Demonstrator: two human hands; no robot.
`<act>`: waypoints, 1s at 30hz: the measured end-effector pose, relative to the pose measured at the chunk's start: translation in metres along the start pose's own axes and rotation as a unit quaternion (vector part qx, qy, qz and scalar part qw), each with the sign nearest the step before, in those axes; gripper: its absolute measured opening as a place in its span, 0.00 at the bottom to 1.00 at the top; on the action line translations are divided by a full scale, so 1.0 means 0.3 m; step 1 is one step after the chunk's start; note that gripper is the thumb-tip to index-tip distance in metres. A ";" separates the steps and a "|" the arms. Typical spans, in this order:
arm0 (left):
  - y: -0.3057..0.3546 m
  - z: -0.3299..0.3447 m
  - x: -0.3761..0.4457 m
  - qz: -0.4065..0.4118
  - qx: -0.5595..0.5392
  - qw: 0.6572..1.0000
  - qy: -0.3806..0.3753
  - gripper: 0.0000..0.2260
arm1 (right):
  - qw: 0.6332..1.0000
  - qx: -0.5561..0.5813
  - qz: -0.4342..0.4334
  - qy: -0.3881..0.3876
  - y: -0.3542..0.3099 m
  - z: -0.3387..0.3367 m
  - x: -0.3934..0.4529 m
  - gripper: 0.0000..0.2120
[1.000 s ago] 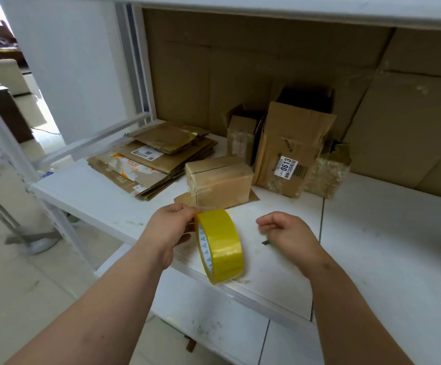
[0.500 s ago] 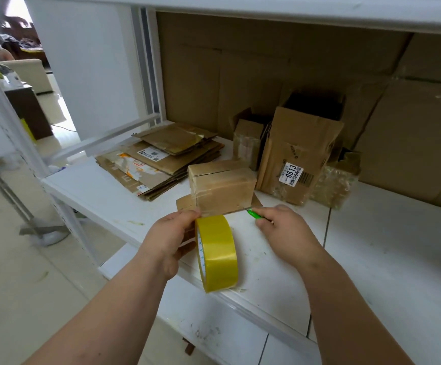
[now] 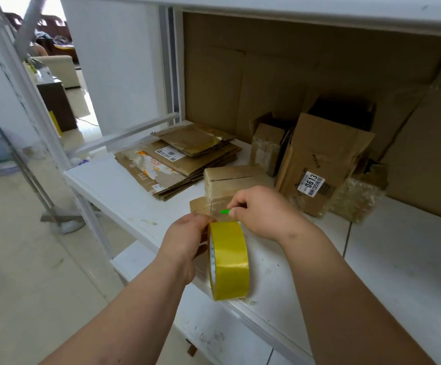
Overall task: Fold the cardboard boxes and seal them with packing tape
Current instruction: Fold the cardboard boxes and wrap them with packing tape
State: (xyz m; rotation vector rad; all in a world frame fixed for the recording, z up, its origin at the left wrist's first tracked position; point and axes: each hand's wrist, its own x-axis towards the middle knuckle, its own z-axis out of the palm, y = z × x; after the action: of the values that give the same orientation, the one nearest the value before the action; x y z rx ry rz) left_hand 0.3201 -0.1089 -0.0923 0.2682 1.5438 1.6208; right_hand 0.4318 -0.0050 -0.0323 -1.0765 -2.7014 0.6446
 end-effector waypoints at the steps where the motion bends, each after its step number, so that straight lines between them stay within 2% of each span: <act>1: -0.001 0.001 0.001 0.002 0.001 1.000 -0.001 0.06 | 1.000 -0.010 -0.001 -0.003 -0.003 0.004 0.005 0.07; 5: -0.003 0.002 0.005 0.007 -0.005 1.000 0.002 0.08 | 1.000 -0.027 0.002 -0.013 -0.008 0.013 0.024 0.08; 11: -0.008 -0.002 0.006 -0.003 -0.024 1.000 -0.005 0.06 | 0.999 -0.037 0.007 -0.023 -0.020 0.008 0.055 0.07; 17: -0.007 -0.009 0.020 0.000 -0.013 1.000 -0.013 0.03 | 0.993 -0.111 0.013 -0.021 -0.026 0.014 0.092 0.07; 22: -0.013 -0.028 0.039 -0.013 -0.017 1.000 0.011 0.04 | 0.987 -0.161 0.016 -0.006 0.028 0.008 0.085 0.07; 27: -0.006 -0.029 0.046 -0.052 -0.023 0.998 0.012 0.05 | 0.985 -0.163 0.053 0.000 0.119 0.043 0.048 0.06; 30: 0.000 -0.027 0.047 -0.071 -0.024 0.997 0.008 0.05 | 0.985 -0.140 0.099 -0.017 0.170 0.095 0.010 0.11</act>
State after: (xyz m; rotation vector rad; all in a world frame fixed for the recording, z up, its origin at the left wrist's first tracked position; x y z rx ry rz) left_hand 0.3060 -0.1050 -0.0994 0.1175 1.4988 1.5503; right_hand 0.4524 0.0208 -0.0808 -1.4254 -2.7975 0.3165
